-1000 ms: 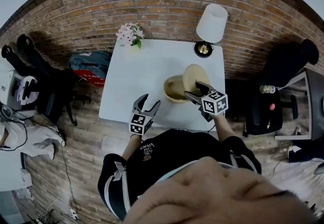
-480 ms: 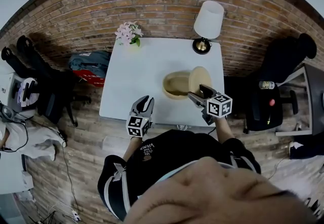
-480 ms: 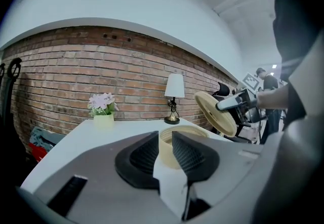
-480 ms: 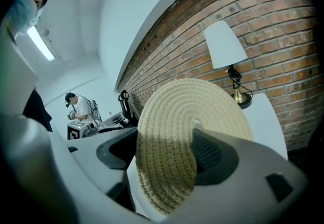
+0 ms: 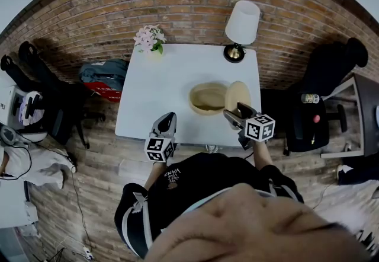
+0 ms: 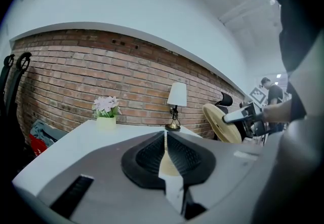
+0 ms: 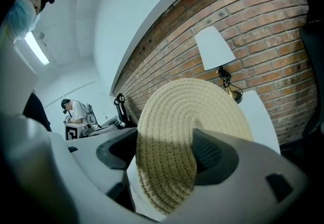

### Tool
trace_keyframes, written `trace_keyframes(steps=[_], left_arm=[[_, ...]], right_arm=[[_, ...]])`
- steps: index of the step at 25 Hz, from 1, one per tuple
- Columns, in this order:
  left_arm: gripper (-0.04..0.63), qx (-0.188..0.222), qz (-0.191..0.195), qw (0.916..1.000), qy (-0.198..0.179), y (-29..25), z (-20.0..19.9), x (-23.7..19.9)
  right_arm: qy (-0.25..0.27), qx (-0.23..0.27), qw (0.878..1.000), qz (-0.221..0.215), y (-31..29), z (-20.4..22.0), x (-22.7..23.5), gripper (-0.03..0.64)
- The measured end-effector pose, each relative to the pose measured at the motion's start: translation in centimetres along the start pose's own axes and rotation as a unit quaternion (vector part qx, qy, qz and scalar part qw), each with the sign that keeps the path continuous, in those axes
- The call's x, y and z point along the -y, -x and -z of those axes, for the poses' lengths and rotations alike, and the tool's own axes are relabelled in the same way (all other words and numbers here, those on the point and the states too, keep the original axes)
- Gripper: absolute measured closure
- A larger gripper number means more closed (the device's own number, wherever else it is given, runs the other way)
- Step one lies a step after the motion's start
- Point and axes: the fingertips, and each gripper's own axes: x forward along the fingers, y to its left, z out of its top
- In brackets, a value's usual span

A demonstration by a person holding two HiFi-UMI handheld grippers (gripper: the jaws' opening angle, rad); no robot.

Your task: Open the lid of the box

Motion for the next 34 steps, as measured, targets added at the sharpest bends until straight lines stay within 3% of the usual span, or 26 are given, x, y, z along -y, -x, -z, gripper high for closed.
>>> trace_keyframes(steps=[7,34], left_arm=[[0.571,0.006,0.008,0.9998,0.019,0.6,-0.4,0.4],[0.583,0.007,0.023,0.9994,0.024,0.5,-0.5,0.6]], right_arm=[[-0.008,0.007,1.0,0.008,1.0,0.4,-0.2,0.296],[-0.002,-0.003,1.0,0.009,0.7,1.0,-0.8,0.296]])
